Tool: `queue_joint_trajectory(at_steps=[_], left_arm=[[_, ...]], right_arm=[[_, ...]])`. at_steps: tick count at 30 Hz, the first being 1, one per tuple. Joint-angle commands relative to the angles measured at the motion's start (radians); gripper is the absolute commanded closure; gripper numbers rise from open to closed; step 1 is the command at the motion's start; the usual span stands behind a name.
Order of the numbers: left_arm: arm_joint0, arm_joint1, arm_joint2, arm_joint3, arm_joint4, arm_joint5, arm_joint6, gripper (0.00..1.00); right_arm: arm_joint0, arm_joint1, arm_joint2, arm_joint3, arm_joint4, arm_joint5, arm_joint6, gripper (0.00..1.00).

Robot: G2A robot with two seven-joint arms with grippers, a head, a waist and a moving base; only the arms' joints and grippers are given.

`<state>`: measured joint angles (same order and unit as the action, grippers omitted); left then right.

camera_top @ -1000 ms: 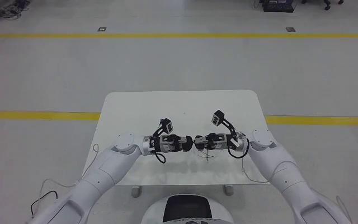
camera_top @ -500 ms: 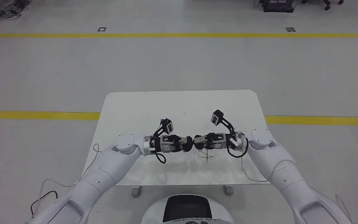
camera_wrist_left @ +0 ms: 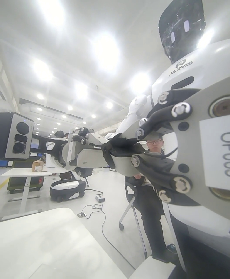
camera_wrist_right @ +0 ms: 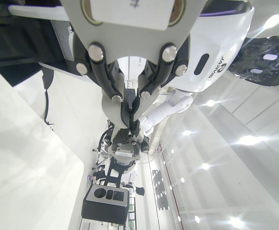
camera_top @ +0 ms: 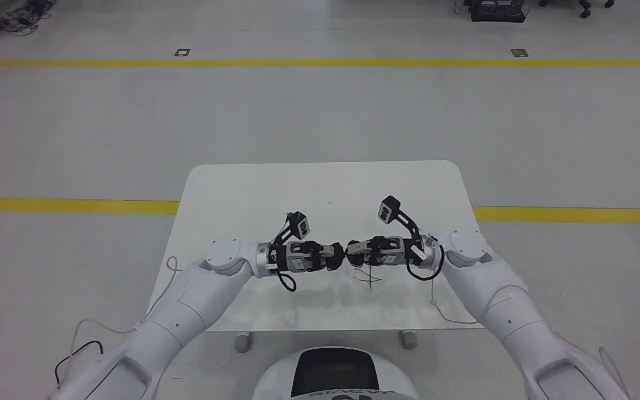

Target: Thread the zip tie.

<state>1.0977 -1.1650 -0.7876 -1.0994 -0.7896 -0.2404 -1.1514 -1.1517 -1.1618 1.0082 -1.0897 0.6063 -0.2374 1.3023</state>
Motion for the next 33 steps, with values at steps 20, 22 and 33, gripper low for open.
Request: queue_joint_trajectory(at_steps=[20,22,33], left_arm=[[0.011,0.017,-0.033,-0.003,0.096,-0.099,0.045,1.0],[0.017,0.023,-0.052,-0.011,0.089,-0.1,0.029,1.0],[0.074,0.054,-0.17,-0.08,0.119,-0.1,-0.005,1.0]], right_arm=[[-0.039,0.023,0.067,-0.031,-0.012,-0.02,-0.014,0.0],[-0.039,0.023,0.067,-0.031,-0.012,-0.02,-0.014,0.0],[-0.039,0.023,0.067,-0.031,-0.012,-0.02,-0.014,0.0]])
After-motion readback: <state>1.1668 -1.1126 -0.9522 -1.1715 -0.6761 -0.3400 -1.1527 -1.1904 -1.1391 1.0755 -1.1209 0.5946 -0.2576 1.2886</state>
